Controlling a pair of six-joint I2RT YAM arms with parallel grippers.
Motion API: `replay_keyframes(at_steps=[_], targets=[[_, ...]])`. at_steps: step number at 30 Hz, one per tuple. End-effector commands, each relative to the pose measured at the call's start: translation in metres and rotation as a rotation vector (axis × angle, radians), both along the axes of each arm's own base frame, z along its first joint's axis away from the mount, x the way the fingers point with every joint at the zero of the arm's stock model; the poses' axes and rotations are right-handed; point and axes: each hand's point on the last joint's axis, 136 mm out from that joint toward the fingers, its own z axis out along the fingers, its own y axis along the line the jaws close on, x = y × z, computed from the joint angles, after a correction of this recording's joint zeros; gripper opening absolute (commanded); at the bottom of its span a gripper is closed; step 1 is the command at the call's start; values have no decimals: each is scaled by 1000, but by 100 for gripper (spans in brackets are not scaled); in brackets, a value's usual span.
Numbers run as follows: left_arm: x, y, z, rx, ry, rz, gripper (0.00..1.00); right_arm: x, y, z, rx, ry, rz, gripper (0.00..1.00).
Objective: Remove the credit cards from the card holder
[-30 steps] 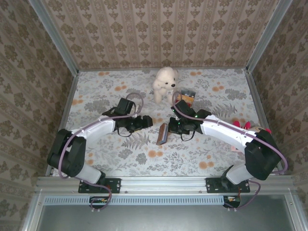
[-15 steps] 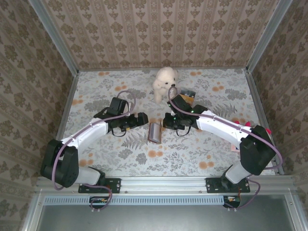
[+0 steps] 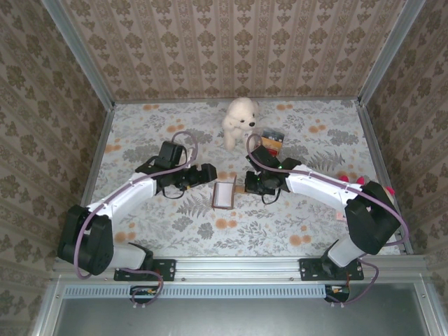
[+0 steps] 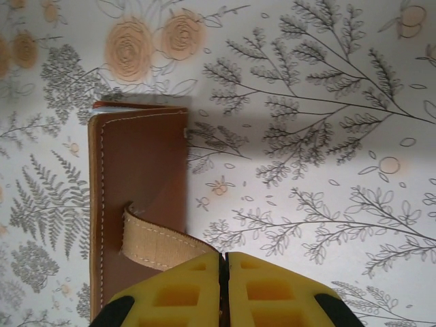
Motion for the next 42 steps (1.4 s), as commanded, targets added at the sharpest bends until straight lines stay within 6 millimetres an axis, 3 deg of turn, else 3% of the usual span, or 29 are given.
replay_keyframes(at_steps=[1,7,11,21,42], targets=[[-2,-19,8,-66,-3,-46,84,-2,-12,-2,-39,-1,-13,9],[1,-39,-9,-57,61,-78,58,-1,-16,-7,-57,0,-12,9],[2,-50,-23,-23,87,-97,54,-2,-18,-11,-70,5,2,8],[1,-51,-57,77,146,-78,54,-3,-24,-19,-81,16,13,9],[-4,-60,-73,160,172,-73,68,-7,-28,-31,-79,27,50,8]])
